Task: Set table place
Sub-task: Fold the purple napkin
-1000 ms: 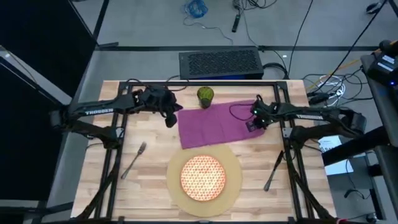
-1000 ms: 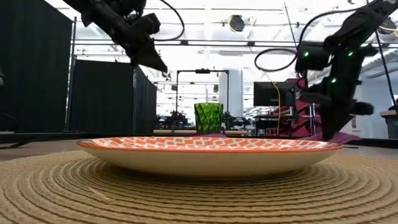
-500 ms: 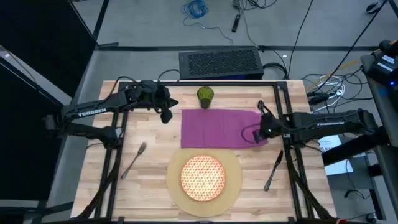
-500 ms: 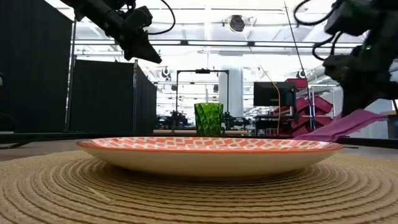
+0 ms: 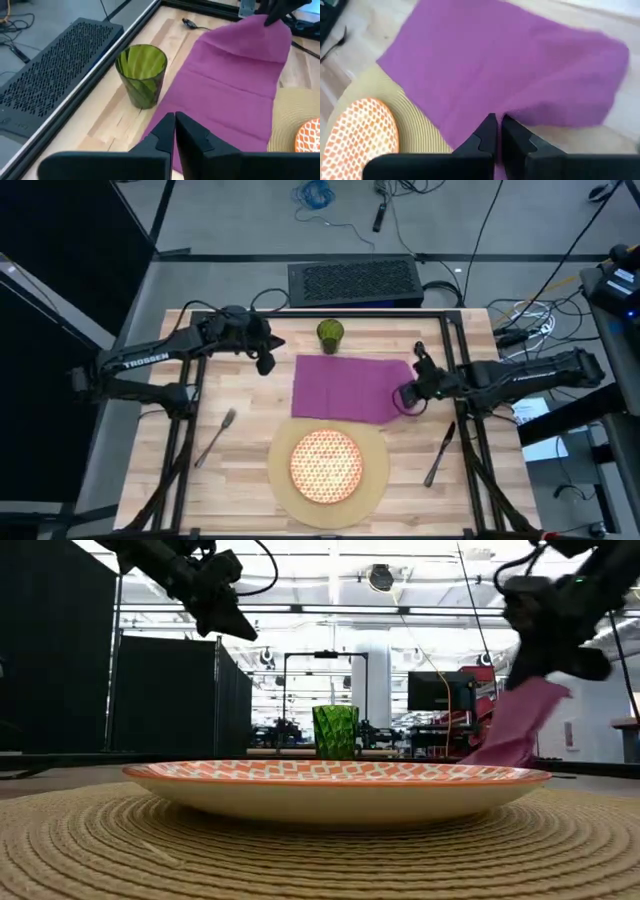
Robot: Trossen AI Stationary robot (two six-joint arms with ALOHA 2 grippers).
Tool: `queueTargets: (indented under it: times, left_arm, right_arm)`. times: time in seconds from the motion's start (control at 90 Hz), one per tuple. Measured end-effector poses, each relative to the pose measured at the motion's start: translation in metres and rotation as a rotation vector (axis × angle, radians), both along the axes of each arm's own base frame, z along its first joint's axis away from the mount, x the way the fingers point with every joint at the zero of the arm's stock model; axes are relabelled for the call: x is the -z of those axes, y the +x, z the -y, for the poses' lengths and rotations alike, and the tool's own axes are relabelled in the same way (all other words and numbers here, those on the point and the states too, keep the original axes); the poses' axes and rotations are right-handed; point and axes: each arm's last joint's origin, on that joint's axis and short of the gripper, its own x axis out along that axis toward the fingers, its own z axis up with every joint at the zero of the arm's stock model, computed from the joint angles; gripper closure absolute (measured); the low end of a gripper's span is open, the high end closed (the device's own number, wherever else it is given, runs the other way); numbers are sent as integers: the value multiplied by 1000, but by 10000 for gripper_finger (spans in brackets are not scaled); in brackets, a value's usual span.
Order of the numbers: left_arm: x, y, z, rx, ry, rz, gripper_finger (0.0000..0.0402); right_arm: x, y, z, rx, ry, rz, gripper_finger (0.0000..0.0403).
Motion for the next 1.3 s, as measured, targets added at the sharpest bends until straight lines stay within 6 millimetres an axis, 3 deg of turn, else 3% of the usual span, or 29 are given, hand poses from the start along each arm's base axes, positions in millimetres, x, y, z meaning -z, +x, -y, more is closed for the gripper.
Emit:
queueTargets:
  times: [0.356, 0.611, 0.756, 0.933, 1.3]
  left_arm:
    - [-1, -1, -1, -7, -2, -1, 402]
    - [-1, -3, -6, -27, 1, -2, 402]
    - [-1, -4, -8, -37, 2, -3, 402]
    - [-1, -6, -12, -45, 15, -8, 402]
    - [0, -9, -16, -27, -7, -6, 402]
  right_arm:
    - [17, 58, 30, -102, -33, 80, 403]
    - [-9, 117, 50, -234, -103, 73, 403]
    - [-14, 148, 56, -297, -110, 5, 403]
    - [-2, 177, 59, -353, -83, -31, 403]
    - [6, 230, 67, -447, -85, 8, 403]
